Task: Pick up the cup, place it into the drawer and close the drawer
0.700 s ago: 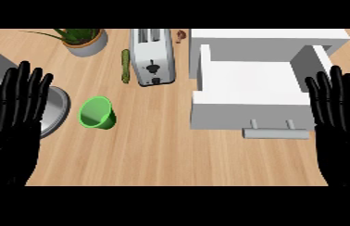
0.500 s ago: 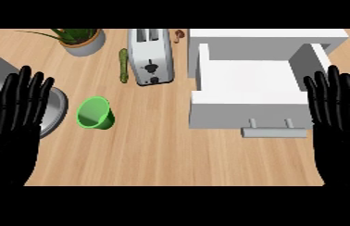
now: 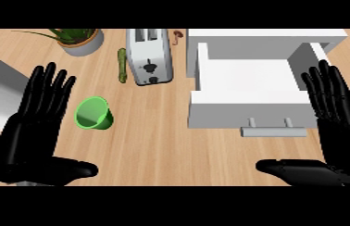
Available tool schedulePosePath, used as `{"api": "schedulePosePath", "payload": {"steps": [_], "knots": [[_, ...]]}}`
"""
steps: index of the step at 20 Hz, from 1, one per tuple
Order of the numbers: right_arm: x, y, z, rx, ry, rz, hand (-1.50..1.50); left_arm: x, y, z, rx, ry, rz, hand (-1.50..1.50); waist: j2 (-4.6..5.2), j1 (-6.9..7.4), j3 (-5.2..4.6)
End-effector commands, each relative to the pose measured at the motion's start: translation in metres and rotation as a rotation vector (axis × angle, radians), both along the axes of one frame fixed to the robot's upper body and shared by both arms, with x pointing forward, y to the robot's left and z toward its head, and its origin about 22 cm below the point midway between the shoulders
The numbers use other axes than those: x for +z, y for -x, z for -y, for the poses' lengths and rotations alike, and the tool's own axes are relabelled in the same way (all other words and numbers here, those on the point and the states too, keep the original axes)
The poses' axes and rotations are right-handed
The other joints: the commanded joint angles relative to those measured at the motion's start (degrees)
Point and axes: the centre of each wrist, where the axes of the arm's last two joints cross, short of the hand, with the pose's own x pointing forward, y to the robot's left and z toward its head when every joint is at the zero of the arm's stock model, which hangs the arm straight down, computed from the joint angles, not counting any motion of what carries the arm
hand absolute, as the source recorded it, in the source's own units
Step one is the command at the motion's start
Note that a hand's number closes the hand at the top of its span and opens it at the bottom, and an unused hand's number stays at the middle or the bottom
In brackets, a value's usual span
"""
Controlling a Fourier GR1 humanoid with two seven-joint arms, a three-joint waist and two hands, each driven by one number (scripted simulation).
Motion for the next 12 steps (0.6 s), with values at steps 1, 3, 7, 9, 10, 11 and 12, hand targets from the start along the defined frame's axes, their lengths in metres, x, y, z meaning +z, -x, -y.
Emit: {"api": "schedulePosePath", "payload": {"steps": [1, 3, 7, 9, 10, 11, 12], "knots": [[0.011, -0.014, 0.020, 0.009, 0.036, 0.004, -1.50, -0.028, -0.004, -0.022, 0.015, 0.046, -0.026, -1.50, 0.02, 0.08, -0.01], [0.017, -0.001, -0.002, 0.005, 0.010, -0.007, -1.50, -0.025, 0.000, -0.025, 0.021, 0.035, -0.056, -1.50, -0.05, 0.04, 0.00], [-0.005, -0.006, 0.015, 0.016, 0.027, 0.006, -1.50, -0.047, 0.002, -0.039, 0.080, 0.015, -0.115, -1.50, -0.03, 0.04, 0.01], [-0.003, -0.011, 0.006, 0.004, 0.022, 0.001, -1.50, -0.057, -0.011, -0.036, 0.134, -0.041, -0.121, -1.50, 0.01, -0.07, 0.01], [-0.009, 0.005, 0.004, 0.008, 0.019, 0.011, -1.50, -0.068, -0.010, -0.066, 0.129, -0.017, -0.144, -1.50, 0.00, -0.23, 0.00], [0.002, -0.012, 0.023, 0.001, 0.021, 0.000, -1.50, -0.092, 0.000, -0.059, 0.174, -0.046, -0.140, -1.50, 0.09, -0.14, -0.02], [-0.004, -0.018, 0.007, 0.016, 0.026, -0.006, -1.50, -0.081, -0.005, -0.053, 0.168, -0.047, -0.150, -1.50, 0.01, 0.06, 0.00]]}}
